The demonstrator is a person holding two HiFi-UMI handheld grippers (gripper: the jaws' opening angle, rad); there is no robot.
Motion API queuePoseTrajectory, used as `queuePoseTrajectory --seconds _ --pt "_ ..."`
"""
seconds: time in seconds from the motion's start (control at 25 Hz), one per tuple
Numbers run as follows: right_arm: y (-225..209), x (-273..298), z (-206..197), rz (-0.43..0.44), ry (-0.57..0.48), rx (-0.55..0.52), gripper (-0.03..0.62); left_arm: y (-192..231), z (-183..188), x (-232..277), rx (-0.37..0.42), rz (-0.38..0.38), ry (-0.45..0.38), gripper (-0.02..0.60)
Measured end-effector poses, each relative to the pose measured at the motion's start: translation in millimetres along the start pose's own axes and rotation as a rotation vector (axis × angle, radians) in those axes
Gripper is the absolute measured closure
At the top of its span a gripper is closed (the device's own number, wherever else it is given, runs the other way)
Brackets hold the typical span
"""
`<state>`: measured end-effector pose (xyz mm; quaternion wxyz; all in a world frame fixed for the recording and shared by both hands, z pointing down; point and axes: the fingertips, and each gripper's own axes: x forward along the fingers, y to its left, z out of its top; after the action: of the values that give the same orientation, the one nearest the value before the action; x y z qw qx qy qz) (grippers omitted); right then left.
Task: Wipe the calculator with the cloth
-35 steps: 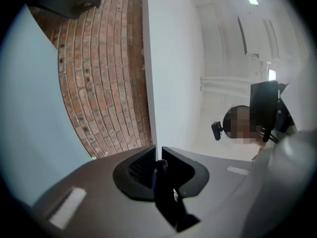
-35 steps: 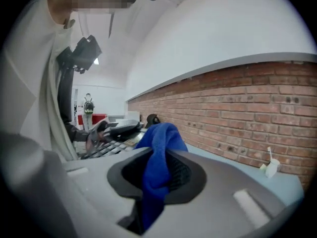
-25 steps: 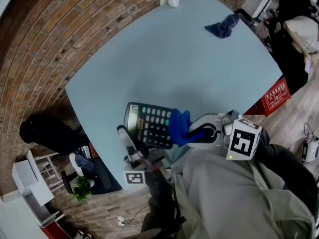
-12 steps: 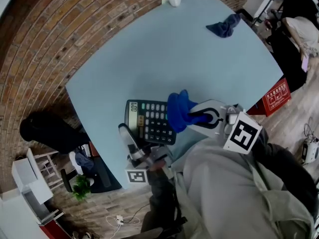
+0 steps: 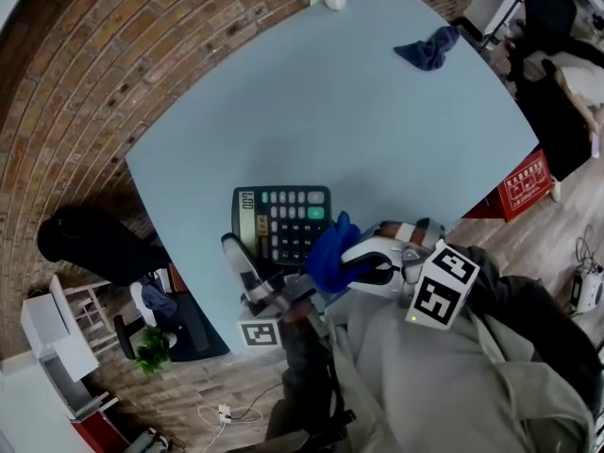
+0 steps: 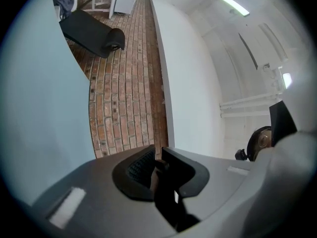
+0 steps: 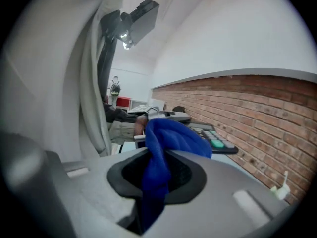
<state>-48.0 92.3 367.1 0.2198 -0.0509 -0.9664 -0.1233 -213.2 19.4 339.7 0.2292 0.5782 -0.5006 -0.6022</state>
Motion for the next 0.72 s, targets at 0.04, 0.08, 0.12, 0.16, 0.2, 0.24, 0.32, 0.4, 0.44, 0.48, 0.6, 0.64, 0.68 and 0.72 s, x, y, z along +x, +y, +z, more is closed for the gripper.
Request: queuePoseTrajectory --seconds 0.04,0.08,0.12,0.16,0.2,0.24,0.32,0.4,0.44,0.48,0.6,0.64,0.68,0.72 --pt "-8 -2 -1 -0.032 0.003 0.011 0.531 -2 1 1 0.003 -0.003 -0.006 0.541" --pt "-14 -2 -1 -0.059 0.011 0.012 0.531 -3 2 1 0.010 -0.005 -0.013 0.541" --pt "-16 -1 -1 -0.080 0.024 0.003 0.531 -3 3 2 0.017 -0.006 -0.019 0.541" --pt "-16 1 -1 -0.101 0.041 -0.019 0.532 -4 3 2 0.021 -0.007 -0.026 0.541" --pt "-15 4 -2 -0.130 0.063 -0.055 0.531 -4 3 1 0.022 -0.008 -0.036 0.541" --pt "-16 6 -2 -0.171 0.089 -0.102 0.531 -4 4 0 0.021 -0.008 -0.048 0.541" --pt "-24 11 -1 -0.292 0.145 -0.189 0.531 -5 9 -1 0.019 -0.007 -0.078 0.541" --pt "-40 13 -2 -0.415 0.194 -0.214 0.531 -7 15 0 0.022 -0.008 -0.102 0.541" --pt "-45 14 -2 -0.450 0.205 -0.204 0.531 -9 16 1 0.027 -0.011 -0.109 0.541" --pt "-47 15 -2 -0.459 0.204 -0.195 0.531 -11 17 1 0.029 -0.014 -0.115 0.541" --pt "-36 21 1 -0.409 0.165 -0.293 0.531 -8 19 0 0.002 -0.014 -0.119 0.542" --pt "-31 21 2 -0.398 0.148 -0.339 0.531 -7 19 0 -0.012 -0.014 -0.112 0.543" --pt "-28 19 1 -0.386 0.121 -0.354 0.532 -8 17 0 -0.017 -0.018 -0.099 0.543" --pt "-25 16 2 -0.370 0.082 -0.330 0.533 -10 15 1 -0.011 -0.027 -0.080 0.543"
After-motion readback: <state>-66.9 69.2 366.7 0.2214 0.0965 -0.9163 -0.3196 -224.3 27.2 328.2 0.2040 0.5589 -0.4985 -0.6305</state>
